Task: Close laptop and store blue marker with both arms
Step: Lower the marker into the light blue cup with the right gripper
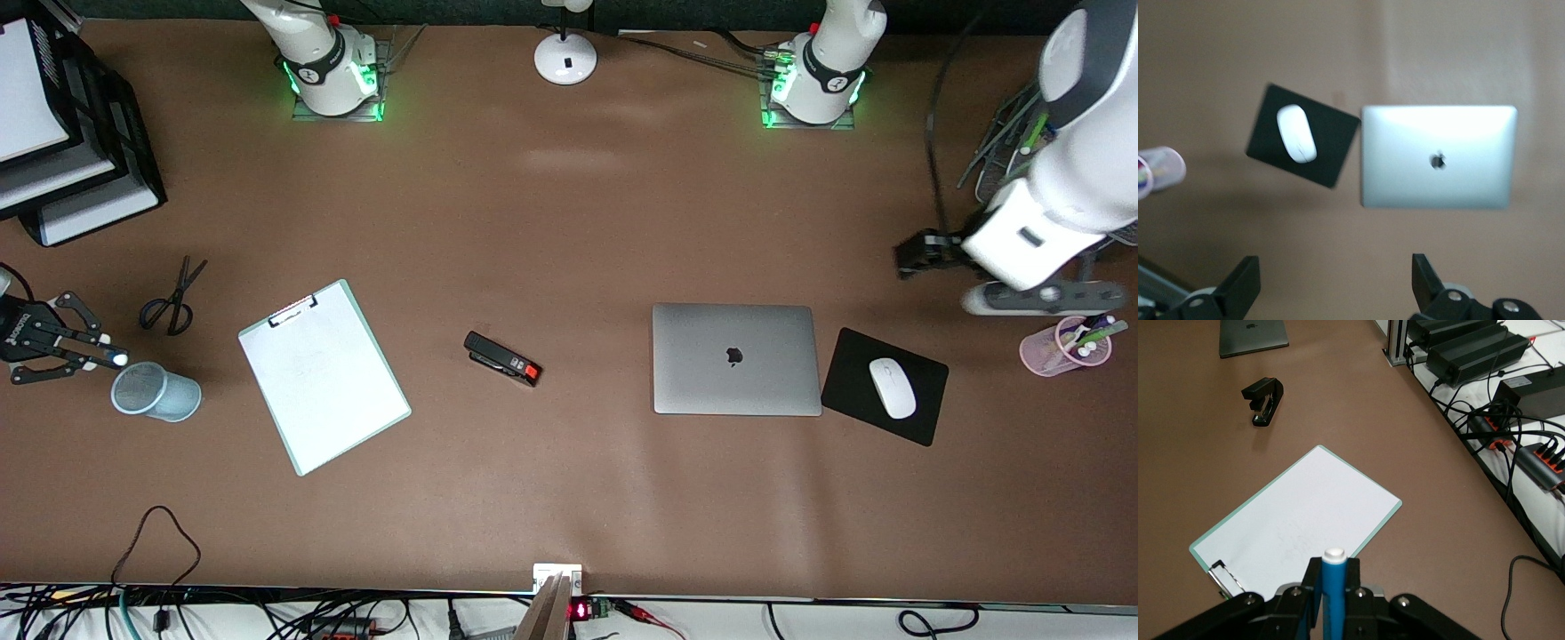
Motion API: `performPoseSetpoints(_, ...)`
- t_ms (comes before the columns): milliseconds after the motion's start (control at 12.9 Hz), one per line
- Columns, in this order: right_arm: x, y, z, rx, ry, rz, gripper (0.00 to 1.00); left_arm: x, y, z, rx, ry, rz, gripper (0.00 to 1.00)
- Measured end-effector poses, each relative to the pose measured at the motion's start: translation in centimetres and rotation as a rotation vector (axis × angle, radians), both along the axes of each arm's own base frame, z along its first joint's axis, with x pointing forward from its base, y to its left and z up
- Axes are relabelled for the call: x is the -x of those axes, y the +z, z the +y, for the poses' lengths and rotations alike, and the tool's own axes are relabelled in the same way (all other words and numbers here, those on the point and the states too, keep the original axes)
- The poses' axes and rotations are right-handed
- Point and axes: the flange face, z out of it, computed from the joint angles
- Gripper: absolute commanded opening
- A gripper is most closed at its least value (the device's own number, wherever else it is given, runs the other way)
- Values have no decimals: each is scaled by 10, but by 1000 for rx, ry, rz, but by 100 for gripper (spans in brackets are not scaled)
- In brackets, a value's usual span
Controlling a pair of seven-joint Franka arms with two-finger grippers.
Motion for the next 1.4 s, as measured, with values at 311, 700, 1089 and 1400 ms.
performPoseSetpoints(311, -7, -27, -13, -63, 44, -82, 2, 49, 0, 34, -7, -19, -11, 100)
performPoseSetpoints(700, -2, -71, -30, -124, 86, -126, 2, 47, -8, 41, -4, -29, 0, 100)
performPoseSetpoints(1089, 2, -101, -39, -175, 97, -177, 4, 39, -2, 37, -3, -38, 2, 100)
performPoseSetpoints(1400, 6, -104, -49, -174, 90, -187, 41, 38, -4, 37, -3, -42, 5, 100)
